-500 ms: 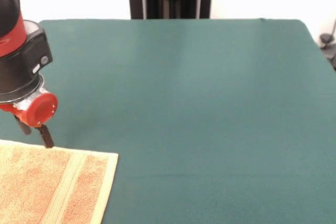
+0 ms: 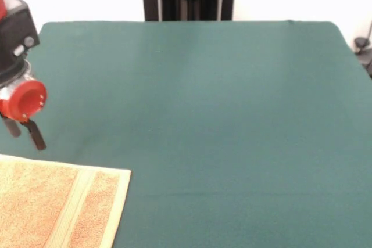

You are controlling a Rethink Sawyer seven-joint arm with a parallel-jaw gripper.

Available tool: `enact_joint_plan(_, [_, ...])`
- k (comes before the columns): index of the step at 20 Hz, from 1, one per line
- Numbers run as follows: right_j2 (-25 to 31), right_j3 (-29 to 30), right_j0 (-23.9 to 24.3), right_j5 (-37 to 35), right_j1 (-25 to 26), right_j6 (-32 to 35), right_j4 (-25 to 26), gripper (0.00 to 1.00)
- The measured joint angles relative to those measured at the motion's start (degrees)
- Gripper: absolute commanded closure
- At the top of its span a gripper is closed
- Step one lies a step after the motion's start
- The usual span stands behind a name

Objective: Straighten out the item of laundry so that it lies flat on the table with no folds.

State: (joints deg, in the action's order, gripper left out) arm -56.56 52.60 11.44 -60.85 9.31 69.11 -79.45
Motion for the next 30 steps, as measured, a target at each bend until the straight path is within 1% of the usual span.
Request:
enact_joint_plan(6, [2.51, -1.74, 2.55, 3.24, -2.38, 0.00, 4.13, 0.00])
enact_joint_plan(10, [3.97, -4.61, 4.52, 5.24, -2.39, 0.00, 6.42, 0.00])
enact_joint_plan(13, [5.38, -6.15, 5.20, 8.45, -2.13, 0.01, 7.51, 0.00])
enact_joint_plan(14, [5.61, -6.30, 5.18, 9.20, -2.05, 0.01, 7.66, 0.00])
enact_joint_plan(15, [6.32, -6.86, 4.95, 11.73, -1.69, 0.06, 8.24, 0.00])
enact_joint_plan(22, [6.69, -8.68, 3.17, 17.45, 0.03, 2.39, 10.28, 0.00])
enact_joint_plan(30, [6.71, -10.57, -0.66, 18.36, 2.35, 11.57, 13.60, 0.00])
